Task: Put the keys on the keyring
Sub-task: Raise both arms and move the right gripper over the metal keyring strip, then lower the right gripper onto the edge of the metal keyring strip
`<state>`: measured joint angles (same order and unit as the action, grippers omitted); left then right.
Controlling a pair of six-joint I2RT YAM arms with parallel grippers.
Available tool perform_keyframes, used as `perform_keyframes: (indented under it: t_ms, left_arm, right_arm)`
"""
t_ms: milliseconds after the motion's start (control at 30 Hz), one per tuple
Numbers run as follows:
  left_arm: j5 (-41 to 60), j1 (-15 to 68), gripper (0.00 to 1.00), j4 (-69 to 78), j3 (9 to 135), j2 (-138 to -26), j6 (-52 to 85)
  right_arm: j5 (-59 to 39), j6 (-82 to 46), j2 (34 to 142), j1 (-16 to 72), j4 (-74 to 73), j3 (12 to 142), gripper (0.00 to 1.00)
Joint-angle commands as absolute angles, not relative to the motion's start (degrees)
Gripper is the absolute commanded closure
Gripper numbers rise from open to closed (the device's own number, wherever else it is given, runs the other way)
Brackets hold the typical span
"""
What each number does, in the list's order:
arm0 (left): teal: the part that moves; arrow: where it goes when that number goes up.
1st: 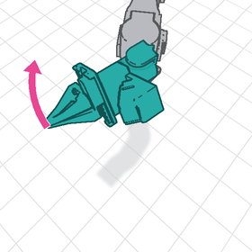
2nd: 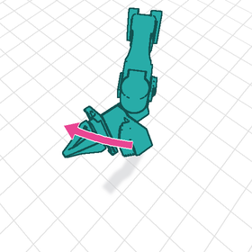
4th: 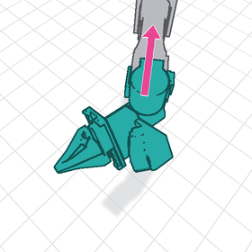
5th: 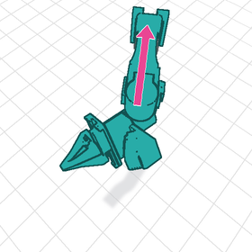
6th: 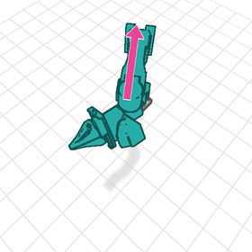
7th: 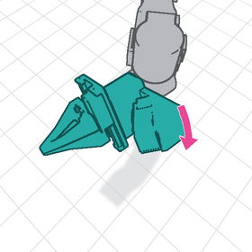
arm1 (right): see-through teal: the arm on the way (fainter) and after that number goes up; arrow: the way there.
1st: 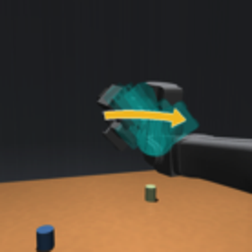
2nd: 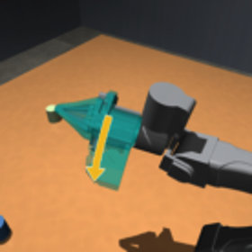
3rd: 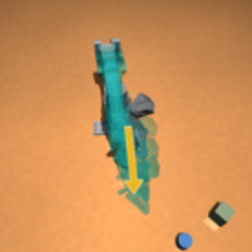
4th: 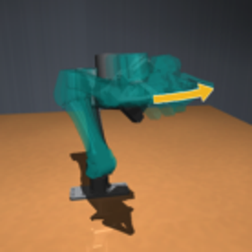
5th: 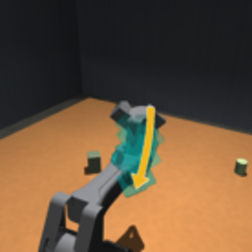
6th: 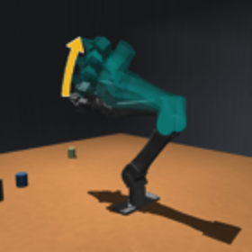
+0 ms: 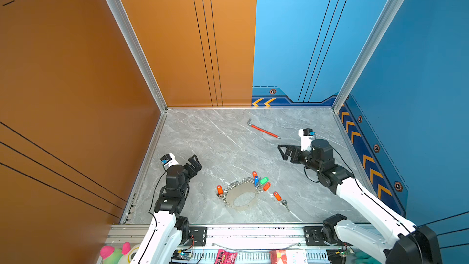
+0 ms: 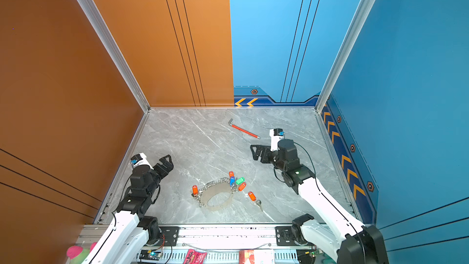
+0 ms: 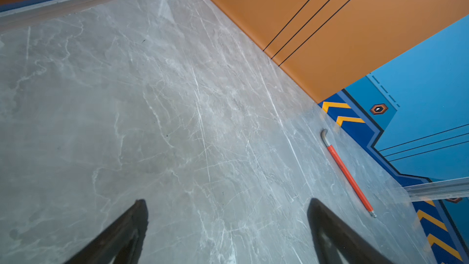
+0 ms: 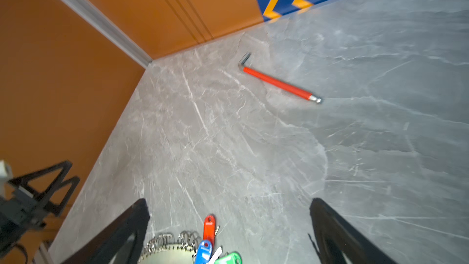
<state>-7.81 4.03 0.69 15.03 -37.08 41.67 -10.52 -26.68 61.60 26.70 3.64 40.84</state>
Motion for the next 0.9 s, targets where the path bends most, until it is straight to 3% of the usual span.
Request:
perform_keyframes:
  t_ms: [0,167,400,633,867]
  left_arm:
    - [-9.5,3.7,0.02,-4.6,20.6,-39.8,41.2]
    - [-12.3,3.5,0.02,-19.8,29.3,-42.8,37.7]
    - [-13.0,1.0,0.02,-18.0,24.2,-39.4,40.8]
    - [-8.4,1.4,0.02,-12.8,22.2,-39.0,35.3]
    - [-8.9,2.5,0.02,-11.3,20.8,-39.2,30.9]
  right_arm:
    - [-2.1,-22.0,66.4,35.7,12.7,45.8,0.0]
    - [6.2,-20.7,75.8,47.8,19.7,52.3,0.03]
    - [10.7,-22.8,84.2,56.5,28.0,58.0,0.09]
    - [11.9,-25.0,92.2,60.0,30.7,63.5,0.16]
    - [9.4,-26.8,102.9,60.2,37.5,73.9,0.36]
